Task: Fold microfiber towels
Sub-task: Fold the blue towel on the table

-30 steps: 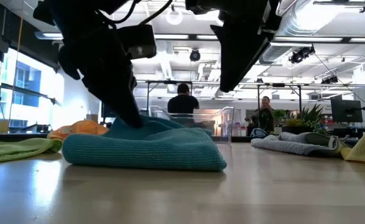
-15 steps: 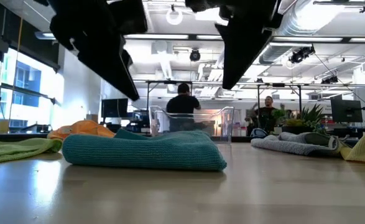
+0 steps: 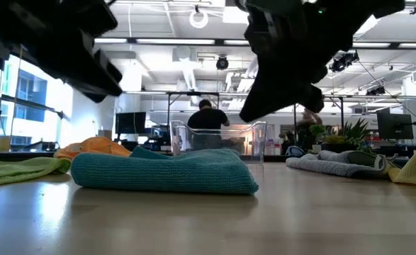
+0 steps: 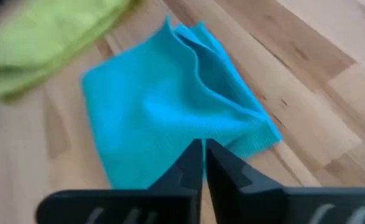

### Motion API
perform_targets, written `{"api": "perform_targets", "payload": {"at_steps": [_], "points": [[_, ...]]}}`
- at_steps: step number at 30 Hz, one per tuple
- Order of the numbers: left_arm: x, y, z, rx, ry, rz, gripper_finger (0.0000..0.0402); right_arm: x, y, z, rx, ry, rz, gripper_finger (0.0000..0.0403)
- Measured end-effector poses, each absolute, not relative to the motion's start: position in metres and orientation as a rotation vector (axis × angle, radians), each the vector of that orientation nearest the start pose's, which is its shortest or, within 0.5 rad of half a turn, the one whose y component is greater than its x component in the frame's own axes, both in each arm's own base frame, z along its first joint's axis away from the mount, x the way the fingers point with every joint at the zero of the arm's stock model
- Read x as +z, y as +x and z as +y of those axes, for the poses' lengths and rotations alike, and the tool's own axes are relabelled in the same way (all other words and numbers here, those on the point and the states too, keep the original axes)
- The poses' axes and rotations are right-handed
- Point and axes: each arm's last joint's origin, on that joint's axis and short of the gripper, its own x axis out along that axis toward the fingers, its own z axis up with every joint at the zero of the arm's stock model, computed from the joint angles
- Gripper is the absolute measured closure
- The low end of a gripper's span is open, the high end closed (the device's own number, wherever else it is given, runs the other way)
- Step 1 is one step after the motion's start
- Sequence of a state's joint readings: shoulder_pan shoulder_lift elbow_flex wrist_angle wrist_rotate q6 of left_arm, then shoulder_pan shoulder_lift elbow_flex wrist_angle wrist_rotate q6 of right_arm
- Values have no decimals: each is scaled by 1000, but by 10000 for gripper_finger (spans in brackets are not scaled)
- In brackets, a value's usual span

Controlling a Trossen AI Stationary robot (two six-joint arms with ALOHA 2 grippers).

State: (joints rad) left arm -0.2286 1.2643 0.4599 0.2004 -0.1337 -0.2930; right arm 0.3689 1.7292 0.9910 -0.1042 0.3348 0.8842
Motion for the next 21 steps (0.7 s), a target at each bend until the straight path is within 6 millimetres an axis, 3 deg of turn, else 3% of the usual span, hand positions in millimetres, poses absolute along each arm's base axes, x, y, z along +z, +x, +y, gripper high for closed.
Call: {"api": "perform_targets", "payload": {"at_steps": [4,11,16,21], "points": [[160,230,-36,-10,-175,641,383,171,328,95,-271,577,751,329],[142,235,-17,3,-153,729,300,171,335,69,-252,517,771,243],[133,242,-8,-16,-125,723,245,171,336,63,-242,467,771,239],[125,250,-3,-36,-112,720,242,171,336,64,-218,416,777,254]]}}
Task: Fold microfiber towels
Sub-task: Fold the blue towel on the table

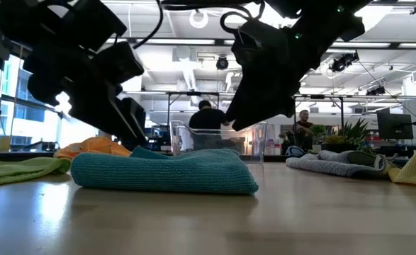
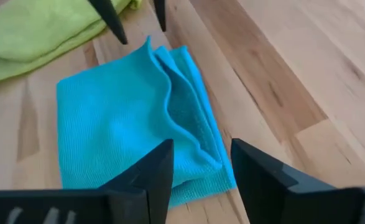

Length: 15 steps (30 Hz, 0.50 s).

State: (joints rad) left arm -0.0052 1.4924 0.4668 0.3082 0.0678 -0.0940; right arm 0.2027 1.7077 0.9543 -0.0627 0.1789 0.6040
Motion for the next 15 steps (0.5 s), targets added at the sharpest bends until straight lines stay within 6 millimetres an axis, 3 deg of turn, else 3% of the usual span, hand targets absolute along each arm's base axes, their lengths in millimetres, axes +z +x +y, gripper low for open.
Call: {"api": "perform_targets", "payload": {"at_steps": [9,15], "points": [[113,266,2,-48,-58,772,332,165,335,64,-167,396,835,261],[119,266,10,-16,-66,746,395,148,340,58,-147,443,899,260]]}}
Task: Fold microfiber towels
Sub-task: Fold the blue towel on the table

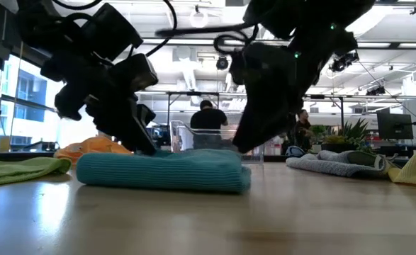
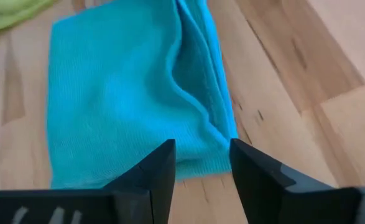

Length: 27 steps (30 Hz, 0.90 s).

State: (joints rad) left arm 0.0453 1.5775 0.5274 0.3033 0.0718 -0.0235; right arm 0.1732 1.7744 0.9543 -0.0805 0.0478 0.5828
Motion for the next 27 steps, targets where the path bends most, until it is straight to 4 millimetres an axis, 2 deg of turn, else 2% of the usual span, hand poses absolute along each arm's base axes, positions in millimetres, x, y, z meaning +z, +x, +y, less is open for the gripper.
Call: {"api": "perform_targets", "payload": {"at_steps": [7,15,18,24,27], "points": [[121,266,13,-7,-100,743,396,147,343,55,-168,490,868,294],[121,266,13,3,-117,742,400,150,347,60,-143,450,804,394],[121,266,14,12,-124,742,400,149,349,63,-126,436,793,393],[122,266,16,56,-160,736,400,124,350,68,-128,423,872,401],[121,265,20,95,-179,742,400,119,350,72,-125,423,889,400]]}}
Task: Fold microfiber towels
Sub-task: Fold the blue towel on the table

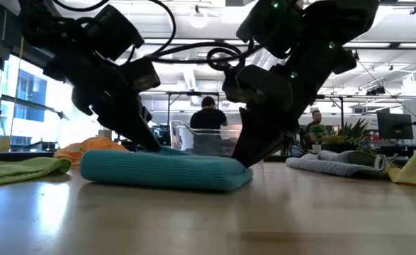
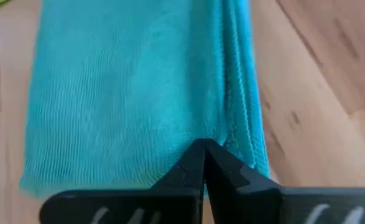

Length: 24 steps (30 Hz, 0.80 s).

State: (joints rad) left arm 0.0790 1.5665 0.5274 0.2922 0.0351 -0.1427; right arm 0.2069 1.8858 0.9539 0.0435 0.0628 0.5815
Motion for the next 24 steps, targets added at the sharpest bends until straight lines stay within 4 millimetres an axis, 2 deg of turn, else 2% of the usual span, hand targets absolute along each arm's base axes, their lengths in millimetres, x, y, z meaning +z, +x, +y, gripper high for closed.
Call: {"api": "perform_targets", "payload": {"at_steps": [8,12,18,21,24], "points": [[121,264,25,140,-223,739,399,119,349,73,-132,418,890,402],[121,264,26,155,-222,740,380,125,348,73,-139,416,875,395],[121,264,26,146,-206,742,347,153,338,70,-163,427,856,330],[121,264,26,137,-189,742,344,155,334,67,-194,412,882,296],[121,264,26,130,-177,742,351,150,337,62,-185,433,893,282]]}}
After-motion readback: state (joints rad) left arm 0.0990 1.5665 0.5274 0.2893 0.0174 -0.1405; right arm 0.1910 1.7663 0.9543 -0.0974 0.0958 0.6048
